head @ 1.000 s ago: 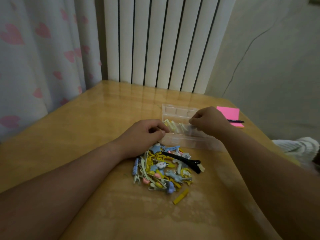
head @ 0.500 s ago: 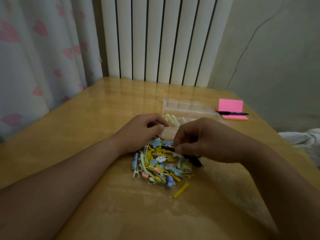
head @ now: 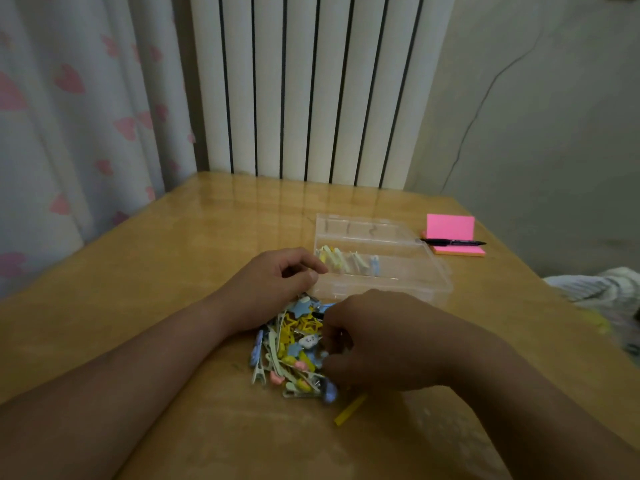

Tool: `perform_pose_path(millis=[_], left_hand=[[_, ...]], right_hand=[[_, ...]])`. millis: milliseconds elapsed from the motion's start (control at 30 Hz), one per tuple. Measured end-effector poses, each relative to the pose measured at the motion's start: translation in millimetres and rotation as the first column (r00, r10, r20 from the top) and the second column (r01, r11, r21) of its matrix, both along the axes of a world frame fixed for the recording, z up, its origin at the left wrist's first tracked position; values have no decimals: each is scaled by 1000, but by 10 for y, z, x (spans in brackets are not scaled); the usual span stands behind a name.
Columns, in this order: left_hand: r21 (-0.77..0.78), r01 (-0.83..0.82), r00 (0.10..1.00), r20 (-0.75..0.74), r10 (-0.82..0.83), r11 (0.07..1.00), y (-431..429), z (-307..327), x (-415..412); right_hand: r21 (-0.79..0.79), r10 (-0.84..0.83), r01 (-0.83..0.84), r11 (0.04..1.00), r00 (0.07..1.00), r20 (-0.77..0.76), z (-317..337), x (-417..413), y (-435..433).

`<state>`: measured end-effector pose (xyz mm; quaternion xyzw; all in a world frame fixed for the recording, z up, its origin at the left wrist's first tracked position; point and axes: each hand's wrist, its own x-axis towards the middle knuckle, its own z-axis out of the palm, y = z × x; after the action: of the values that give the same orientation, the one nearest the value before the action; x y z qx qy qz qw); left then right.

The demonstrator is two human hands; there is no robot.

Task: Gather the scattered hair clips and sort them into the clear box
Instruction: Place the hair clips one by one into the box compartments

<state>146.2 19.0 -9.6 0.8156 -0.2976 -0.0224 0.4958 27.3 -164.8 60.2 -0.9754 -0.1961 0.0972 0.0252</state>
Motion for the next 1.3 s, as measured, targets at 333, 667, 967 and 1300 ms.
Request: perform_pose_path(millis=[333, 667, 967, 1300], left_hand=[[-17, -1, 1000, -3, 1, 1000, -10, 8, -17], [-19, 3, 1000, -12, -4, 1000, -12, -4, 4], [-25, 9, 1000, -11, -9, 1000, -9, -16, 14], [-20, 9, 1000, 7, -9, 1000, -17, -10, 17]], right_hand=[[380, -33, 96, 920, 985, -168, 99, 68, -215], [705, -645, 461, 539, 764, -7, 178, 868, -820], [278, -731, 686, 673, 675, 103, -12, 1399, -820], [212, -743, 714, 668, 655, 134, -148, 1490, -888]])
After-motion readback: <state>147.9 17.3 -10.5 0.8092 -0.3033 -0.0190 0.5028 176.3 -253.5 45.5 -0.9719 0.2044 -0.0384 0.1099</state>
